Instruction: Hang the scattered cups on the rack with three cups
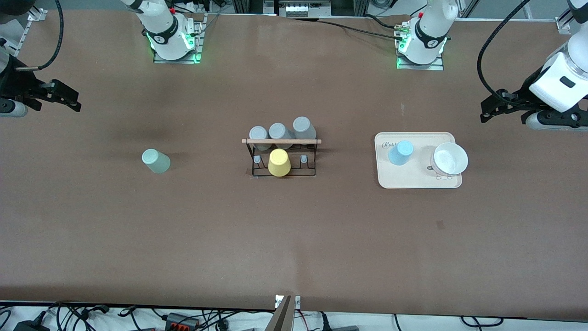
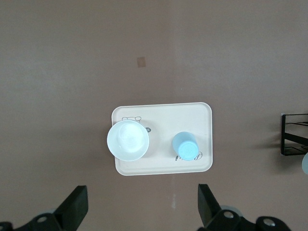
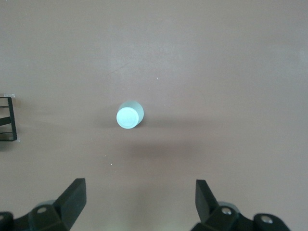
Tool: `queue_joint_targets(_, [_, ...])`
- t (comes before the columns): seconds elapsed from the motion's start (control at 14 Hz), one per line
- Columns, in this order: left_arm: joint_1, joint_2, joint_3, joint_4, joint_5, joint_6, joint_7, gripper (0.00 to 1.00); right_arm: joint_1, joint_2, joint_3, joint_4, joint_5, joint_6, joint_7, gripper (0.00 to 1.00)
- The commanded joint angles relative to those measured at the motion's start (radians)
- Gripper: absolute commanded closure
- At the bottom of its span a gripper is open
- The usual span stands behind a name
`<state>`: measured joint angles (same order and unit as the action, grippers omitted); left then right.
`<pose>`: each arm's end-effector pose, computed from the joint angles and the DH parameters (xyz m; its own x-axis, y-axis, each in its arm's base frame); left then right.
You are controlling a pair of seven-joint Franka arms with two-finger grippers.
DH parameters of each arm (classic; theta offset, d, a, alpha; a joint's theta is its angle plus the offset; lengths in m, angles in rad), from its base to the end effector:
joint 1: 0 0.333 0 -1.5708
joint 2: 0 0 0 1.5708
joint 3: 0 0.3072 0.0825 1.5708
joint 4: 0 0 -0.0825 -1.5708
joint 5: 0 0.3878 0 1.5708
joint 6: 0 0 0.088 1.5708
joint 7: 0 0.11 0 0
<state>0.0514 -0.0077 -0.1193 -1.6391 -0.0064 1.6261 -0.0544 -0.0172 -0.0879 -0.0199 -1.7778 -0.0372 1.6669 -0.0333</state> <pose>0.5583 -0.0389 0.5892 0.9999 -0.0131 -0.0056 -0.0131 -0.9999 0.0052 0.5350 -0.0240 0.5702 0.9997 -0.0001 -0.0242 0.0007 -0.9994 0.0344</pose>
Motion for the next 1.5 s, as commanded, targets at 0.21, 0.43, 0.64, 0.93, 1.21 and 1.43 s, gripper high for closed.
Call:
queue_joint_targets(0.21, [0.004,-0.001,-0.003,0.022,-0.006,-0.025,0.013,0.00,-0.009,-0.009,0.005,0.000,0.011,-0.026,-0.014,0.00])
queue_joint_targets(0.43, [0.004,0.000,-0.003,0.028,-0.009,-0.026,-0.001,0.00,-0.010,-0.009,0.005,0.001,0.011,-0.015,-0.014,0.00])
queue_joint_targets(0.64, [0.002,0.006,-0.003,0.041,-0.009,-0.080,-0.002,0.00,-0.010,-0.009,0.003,0.001,0.011,-0.013,-0.014,0.00])
queue_joint_targets(0.93, [-0.001,0.008,-0.005,0.044,-0.007,-0.098,0.001,0.00,-0.010,-0.007,0.003,0.001,0.013,-0.006,-0.011,0.00])
queue_joint_targets(1.21, [-0.004,0.026,-0.005,0.044,-0.007,-0.097,0.011,0.00,-0.012,-0.007,0.003,0.003,0.013,-0.001,-0.007,0.00])
queue_joint_targets(1.43, [-0.002,0.029,-0.013,0.041,-0.009,-0.153,0.031,0.00,-0.012,-0.006,0.002,0.003,0.013,-0.001,-0.007,0.00])
